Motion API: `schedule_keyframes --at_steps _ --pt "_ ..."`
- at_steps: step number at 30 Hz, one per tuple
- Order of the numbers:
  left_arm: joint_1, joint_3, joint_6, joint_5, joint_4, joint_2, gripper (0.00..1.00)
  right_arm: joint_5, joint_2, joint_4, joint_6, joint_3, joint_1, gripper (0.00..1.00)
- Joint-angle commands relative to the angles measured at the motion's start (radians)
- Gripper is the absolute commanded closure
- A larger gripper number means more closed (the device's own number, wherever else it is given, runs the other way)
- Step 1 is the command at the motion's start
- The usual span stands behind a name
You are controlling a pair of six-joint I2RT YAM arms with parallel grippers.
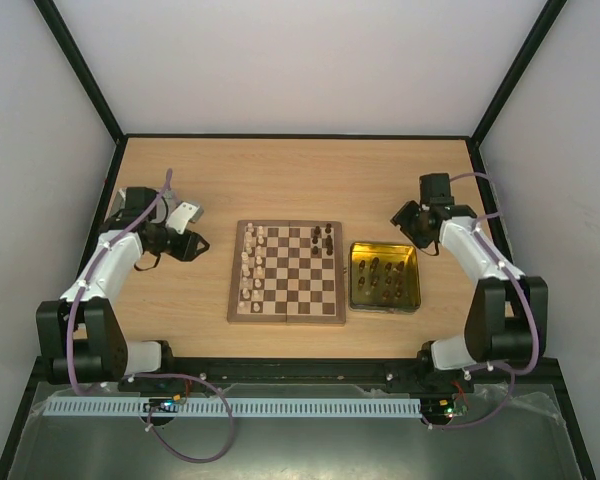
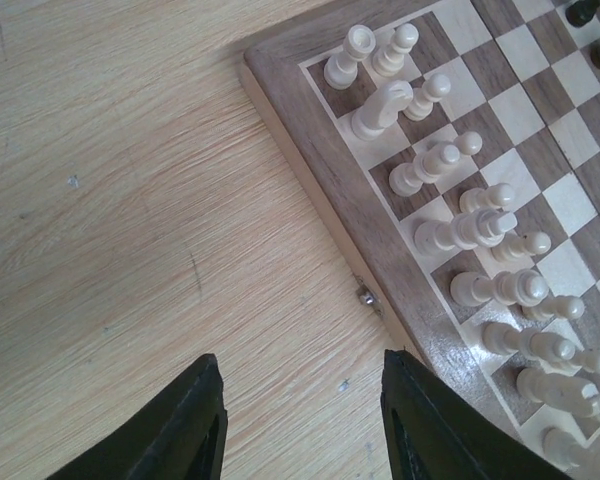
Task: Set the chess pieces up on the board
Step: Adjust the storage box at the center of the board, then pick up the chess piece from the storage box.
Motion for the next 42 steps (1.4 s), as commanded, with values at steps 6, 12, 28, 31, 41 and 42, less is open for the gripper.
schedule_keyframes --at_steps 6,12,28,31,41,42 --pt "-0.051 0.018 -0.05 -0.034 -0.003 -0.046 0.6 -0.1 -0.231 -0.039 -0.009 -0.195 0.009 0.64" --pt "-0.071 0.002 -0.073 -0.043 0.022 -0.042 0.58 0.005 -0.376 -0.149 -0.039 -0.274 0.024 0.88" --pt "-0.098 -0.029 -0.099 -0.101 0.081 -0.007 0.57 0.103 -0.31 -0.159 -0.13 -0.149 0.116 0.44" --pt "-0.104 -0.035 -0.103 -0.104 0.089 -0.011 0.56 0.148 -0.304 -0.171 -0.169 -0.109 0.13 0.49" --pt "-0.113 -0.04 -0.143 -0.133 0.119 -0.004 0.46 0.229 -0.23 -0.186 -0.183 -0.023 0.26 0.74" --pt "-0.115 -0.044 -0.142 -0.136 0.122 -0.005 0.46 0.241 -0.224 -0.189 -0.181 -0.012 0.275 0.71"
